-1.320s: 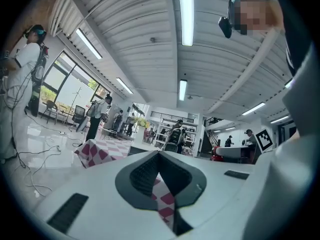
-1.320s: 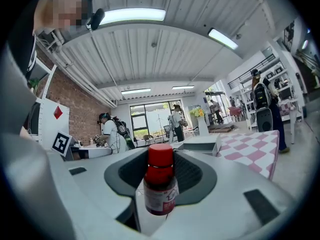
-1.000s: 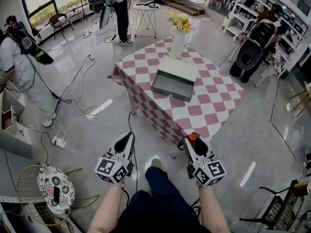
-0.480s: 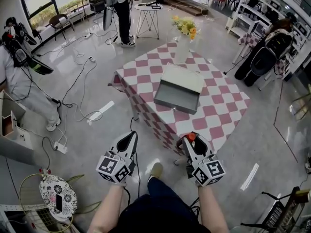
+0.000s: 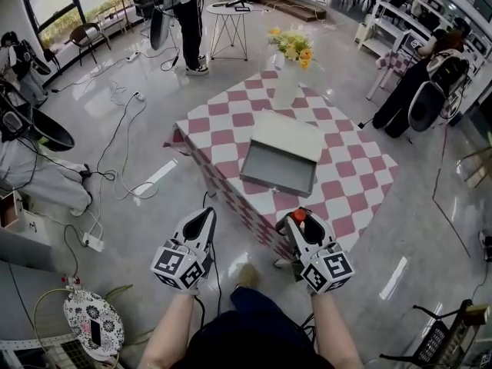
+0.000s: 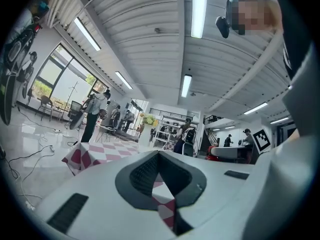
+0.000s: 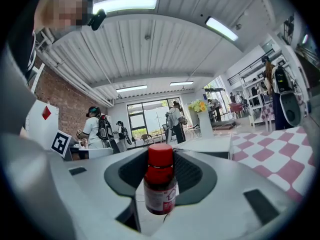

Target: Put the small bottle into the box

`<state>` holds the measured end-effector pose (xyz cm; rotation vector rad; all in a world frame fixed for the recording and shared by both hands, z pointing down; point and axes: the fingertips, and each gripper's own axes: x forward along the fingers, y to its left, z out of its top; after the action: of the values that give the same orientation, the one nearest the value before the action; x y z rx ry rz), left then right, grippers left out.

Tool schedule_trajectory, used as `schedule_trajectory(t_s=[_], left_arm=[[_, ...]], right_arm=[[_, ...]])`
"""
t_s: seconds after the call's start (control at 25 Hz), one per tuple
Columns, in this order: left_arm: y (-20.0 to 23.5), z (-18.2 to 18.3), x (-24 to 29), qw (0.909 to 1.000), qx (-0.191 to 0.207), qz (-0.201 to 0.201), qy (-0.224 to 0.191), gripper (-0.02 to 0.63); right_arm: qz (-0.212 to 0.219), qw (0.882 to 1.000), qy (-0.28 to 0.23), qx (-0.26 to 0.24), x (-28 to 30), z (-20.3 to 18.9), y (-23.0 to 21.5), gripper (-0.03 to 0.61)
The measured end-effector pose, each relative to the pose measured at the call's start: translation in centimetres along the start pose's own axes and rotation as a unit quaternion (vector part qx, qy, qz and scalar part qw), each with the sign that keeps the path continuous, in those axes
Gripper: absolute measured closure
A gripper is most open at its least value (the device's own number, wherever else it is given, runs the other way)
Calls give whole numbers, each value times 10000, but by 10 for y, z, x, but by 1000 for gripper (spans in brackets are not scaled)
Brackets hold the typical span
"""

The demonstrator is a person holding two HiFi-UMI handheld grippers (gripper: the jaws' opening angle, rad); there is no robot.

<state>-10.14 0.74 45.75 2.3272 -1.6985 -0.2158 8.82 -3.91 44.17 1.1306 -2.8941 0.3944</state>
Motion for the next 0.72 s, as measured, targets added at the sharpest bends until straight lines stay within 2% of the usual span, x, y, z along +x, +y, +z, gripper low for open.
schedule_trajectory(t_s=[0.44, 0.72], left_arm=[[25, 7, 64, 9997, 92, -193, 117, 612], [47, 8, 89, 9998, 55, -167, 63, 612]], right_arm=[[6, 10000, 44, -15, 54, 11, -34, 422], [111, 9999, 76, -60, 89, 12, -41, 422]])
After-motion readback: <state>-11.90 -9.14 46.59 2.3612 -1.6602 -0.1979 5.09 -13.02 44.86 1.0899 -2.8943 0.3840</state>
